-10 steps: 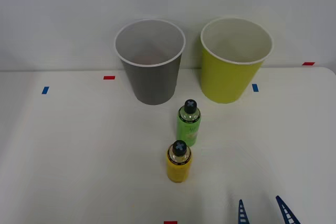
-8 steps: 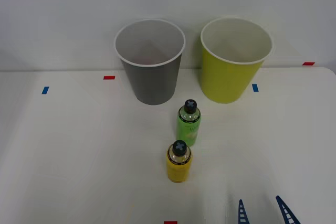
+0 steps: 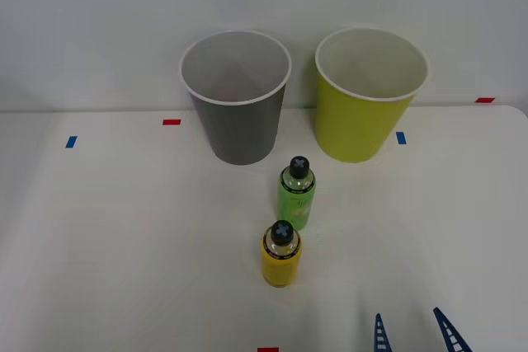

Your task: Put cans in the gray bin, plastic bottles in the light green bin

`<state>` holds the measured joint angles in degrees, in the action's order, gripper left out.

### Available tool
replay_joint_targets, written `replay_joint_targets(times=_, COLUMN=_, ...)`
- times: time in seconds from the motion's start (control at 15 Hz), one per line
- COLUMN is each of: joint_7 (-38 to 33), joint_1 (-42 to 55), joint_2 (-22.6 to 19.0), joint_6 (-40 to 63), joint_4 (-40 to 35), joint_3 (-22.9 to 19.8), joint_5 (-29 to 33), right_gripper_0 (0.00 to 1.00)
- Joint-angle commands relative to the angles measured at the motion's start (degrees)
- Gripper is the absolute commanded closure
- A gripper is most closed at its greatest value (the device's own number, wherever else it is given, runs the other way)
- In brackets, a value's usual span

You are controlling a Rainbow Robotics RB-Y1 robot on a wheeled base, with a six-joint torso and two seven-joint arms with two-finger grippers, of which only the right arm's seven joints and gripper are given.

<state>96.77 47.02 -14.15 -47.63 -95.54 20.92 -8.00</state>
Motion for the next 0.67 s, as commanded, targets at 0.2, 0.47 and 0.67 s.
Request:
replay_joint_targets(times=0.2, joint_7=0.0, joint_1=0.0, joint_2=0.0, joint_6=0.0, joint_4=0.0, joint_3=0.0, joint_5=0.0, right_gripper_0=0.18)
replay_joint_targets(times=0.47, joint_7=0.0, joint_1=0.0, joint_2=0.0, joint_6=0.0, joint_4=0.0, joint_3=0.0, joint_5=0.0, right_gripper_0=0.18)
replay_joint_targets(times=0.67, joint_7=0.0, joint_1=0.0, joint_2=0.0, joint_6=0.0, joint_4=0.0, joint_3=0.0, joint_5=0.0, right_gripper_0=0.18)
